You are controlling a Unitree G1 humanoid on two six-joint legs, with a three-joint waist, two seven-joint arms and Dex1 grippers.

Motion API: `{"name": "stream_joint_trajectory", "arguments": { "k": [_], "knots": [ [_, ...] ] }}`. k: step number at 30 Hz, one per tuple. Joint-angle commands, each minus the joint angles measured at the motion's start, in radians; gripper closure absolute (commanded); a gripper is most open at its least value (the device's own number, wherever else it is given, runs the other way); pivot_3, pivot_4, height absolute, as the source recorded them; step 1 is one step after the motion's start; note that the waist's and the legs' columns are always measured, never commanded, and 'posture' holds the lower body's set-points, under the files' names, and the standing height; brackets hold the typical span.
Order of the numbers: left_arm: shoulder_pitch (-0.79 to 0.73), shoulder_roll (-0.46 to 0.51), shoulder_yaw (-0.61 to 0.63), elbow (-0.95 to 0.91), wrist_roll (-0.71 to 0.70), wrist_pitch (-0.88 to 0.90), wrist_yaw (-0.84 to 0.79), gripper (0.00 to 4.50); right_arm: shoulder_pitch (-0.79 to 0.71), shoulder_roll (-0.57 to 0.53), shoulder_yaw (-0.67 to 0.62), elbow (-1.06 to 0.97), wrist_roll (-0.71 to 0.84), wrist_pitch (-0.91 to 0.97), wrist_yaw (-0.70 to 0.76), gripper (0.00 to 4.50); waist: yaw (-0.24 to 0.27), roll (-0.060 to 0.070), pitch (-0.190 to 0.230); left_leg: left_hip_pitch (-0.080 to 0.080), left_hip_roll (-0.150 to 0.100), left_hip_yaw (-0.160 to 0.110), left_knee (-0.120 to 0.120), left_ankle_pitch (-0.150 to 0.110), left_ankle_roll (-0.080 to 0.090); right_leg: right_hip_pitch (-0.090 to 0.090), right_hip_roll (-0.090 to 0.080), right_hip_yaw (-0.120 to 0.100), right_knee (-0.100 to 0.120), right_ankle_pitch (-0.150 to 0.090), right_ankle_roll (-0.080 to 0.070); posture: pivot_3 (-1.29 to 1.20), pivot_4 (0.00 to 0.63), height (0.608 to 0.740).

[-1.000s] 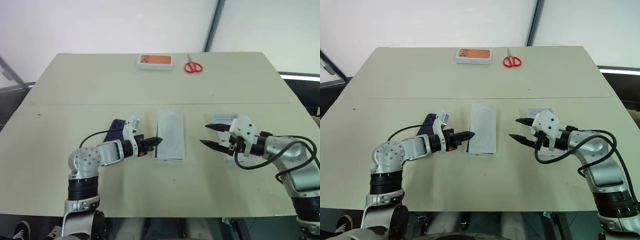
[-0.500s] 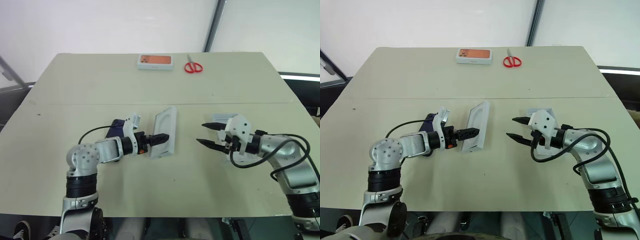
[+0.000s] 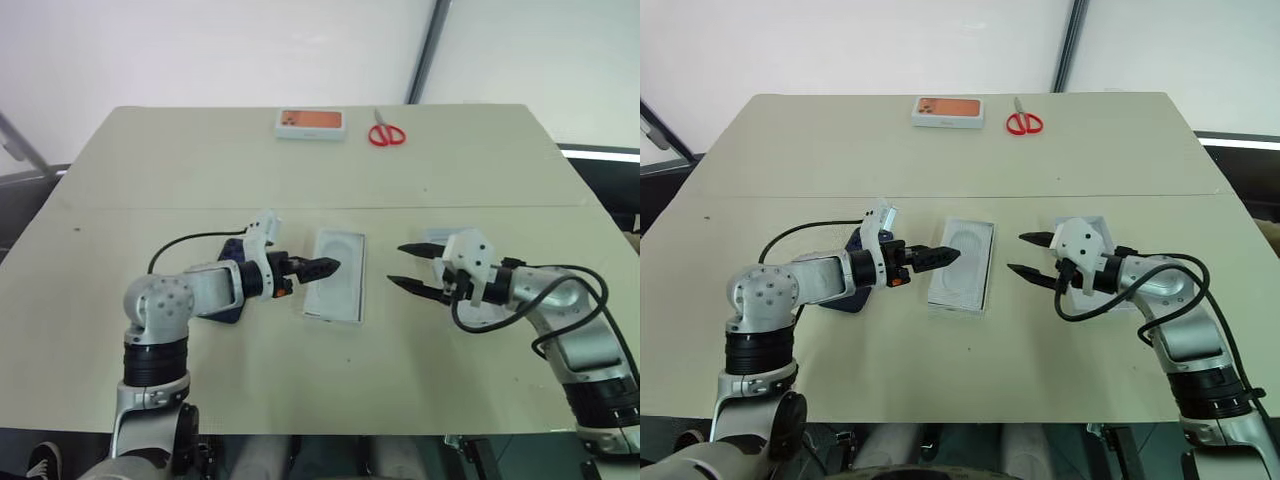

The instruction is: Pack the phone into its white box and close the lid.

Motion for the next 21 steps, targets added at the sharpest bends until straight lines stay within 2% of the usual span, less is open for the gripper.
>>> {"name": "stream_joint_trajectory", "arguments": {
  "k": [1, 6, 9, 13, 21],
  "knots": [
    [-0.001, 0.01, 0.024, -0.041, -0.028, 0.001, -0.015, 0.03, -0.039, 0.023, -0.002, -0.011, 0.007, -0.015, -0.015, 1.65, 0.0, 0.0, 0.0, 0.0, 0.0, 0.0, 0.0, 0.0, 0.0, 0.0, 0.0, 0.0, 0.0, 0.0, 0.0, 0.0, 0.15, 0.74],
    [0.024, 0.063, 0.038, -0.081, -0.018, -0.077, -0.084, 0.03, -0.079, 0.096, 0.043, -0.039, 0.017, 0.041, -0.06, 1.65, -0.005, 0.0, 0.0, 0.0, 0.0, 0.0, 0.0, 0.0, 0.0, -0.001, 0.0, 0.0, 0.0, 0.0, 0.0, 0.0, 0.15, 0.74],
    [0.064, 0.195, 0.013, -0.079, 0.091, -0.234, -0.208, 0.0, -0.109, 0.17, 0.104, -0.04, -0.028, 0.061, -0.118, 2.57, -0.011, 0.0, 0.0, 0.0, 0.001, 0.0, -0.002, 0.001, -0.002, -0.002, 0.001, 0.001, 0.001, 0.0, 0.0, 0.0, 0.15, 0.74],
    [0.089, 0.29, 0.071, -0.025, 0.111, -0.355, -0.333, 0.0, -0.133, 0.225, 0.175, -0.019, -0.09, 0.08, -0.167, 4.47, -0.019, 0.001, 0.0, -0.001, 0.001, 0.0, -0.003, 0.002, -0.003, -0.004, 0.001, 0.001, 0.002, 0.0, -0.001, 0.0, 0.15, 0.74],
    [0.216, 0.439, 0.099, 0.028, 0.207, -0.578, -0.563, 0.0, -0.183, 0.251, 0.363, 0.057, -0.291, 0.032, -0.18, 4.47, -0.024, 0.001, 0.0, -0.003, 0.001, 0.0, -0.004, 0.002, -0.003, -0.012, 0.0, 0.002, 0.003, 0.0, -0.001, 0.0, 0.15, 0.74]
  ]
}}
